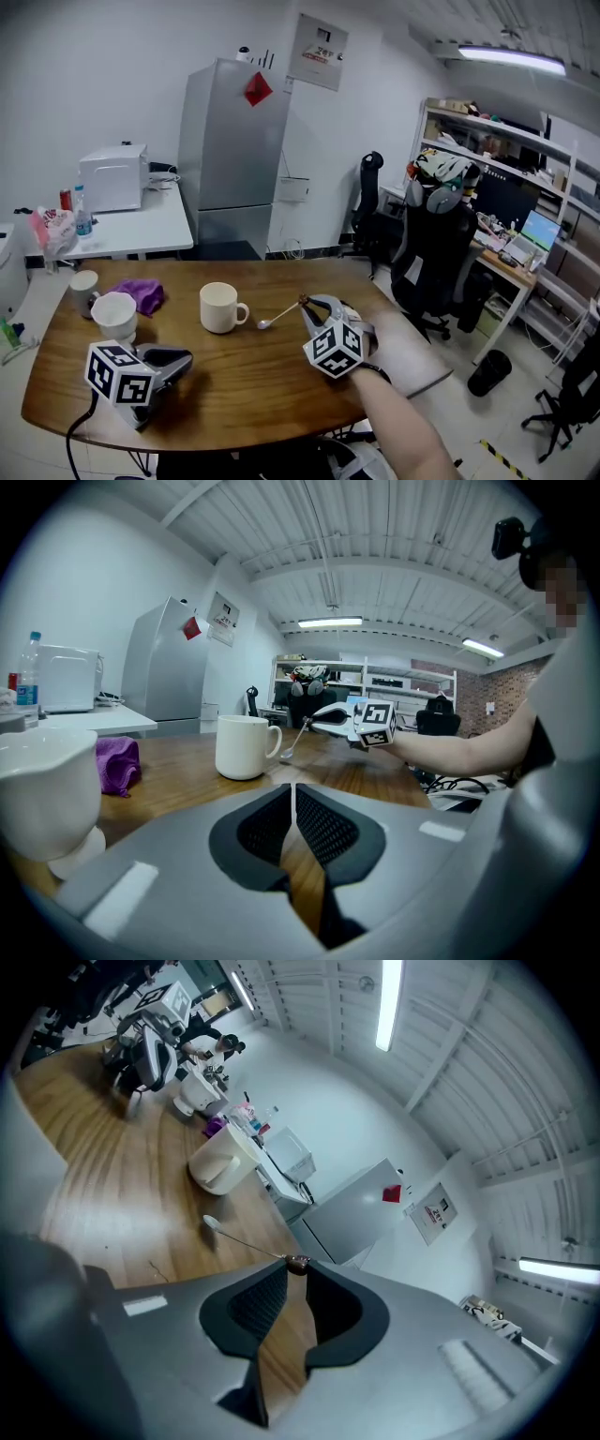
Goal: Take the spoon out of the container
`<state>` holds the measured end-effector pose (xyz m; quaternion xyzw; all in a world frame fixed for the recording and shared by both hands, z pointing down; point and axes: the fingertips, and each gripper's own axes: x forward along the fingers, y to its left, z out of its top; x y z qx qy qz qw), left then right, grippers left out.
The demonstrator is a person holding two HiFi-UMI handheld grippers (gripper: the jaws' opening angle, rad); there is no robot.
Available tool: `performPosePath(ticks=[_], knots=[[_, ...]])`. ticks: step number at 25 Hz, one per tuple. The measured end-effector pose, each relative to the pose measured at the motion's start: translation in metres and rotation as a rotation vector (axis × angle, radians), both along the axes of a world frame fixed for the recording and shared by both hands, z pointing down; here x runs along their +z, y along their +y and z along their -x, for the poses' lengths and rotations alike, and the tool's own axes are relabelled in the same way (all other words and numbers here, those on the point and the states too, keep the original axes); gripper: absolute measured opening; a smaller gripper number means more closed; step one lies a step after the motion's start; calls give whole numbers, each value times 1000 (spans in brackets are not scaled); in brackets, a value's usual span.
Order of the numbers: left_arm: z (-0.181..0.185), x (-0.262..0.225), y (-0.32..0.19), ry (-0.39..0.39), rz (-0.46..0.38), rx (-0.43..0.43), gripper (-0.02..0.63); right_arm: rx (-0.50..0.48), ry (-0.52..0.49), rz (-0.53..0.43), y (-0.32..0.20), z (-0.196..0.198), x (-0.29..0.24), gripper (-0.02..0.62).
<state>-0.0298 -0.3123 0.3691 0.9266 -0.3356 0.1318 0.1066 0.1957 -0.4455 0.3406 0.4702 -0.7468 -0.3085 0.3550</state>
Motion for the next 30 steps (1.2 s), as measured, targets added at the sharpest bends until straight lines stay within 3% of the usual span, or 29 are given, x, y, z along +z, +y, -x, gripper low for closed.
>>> performPosePath(ticks=[18,26,30], knots=[[4,-4,4,1,4,0,23,24,3,341,5,-7,52,66],[3,-4,3,1,3,0,23,10,127,519,12,-14,71,63],[2,-5,3,1,2,-2,23,6,126,563,16,-14,65,92]])
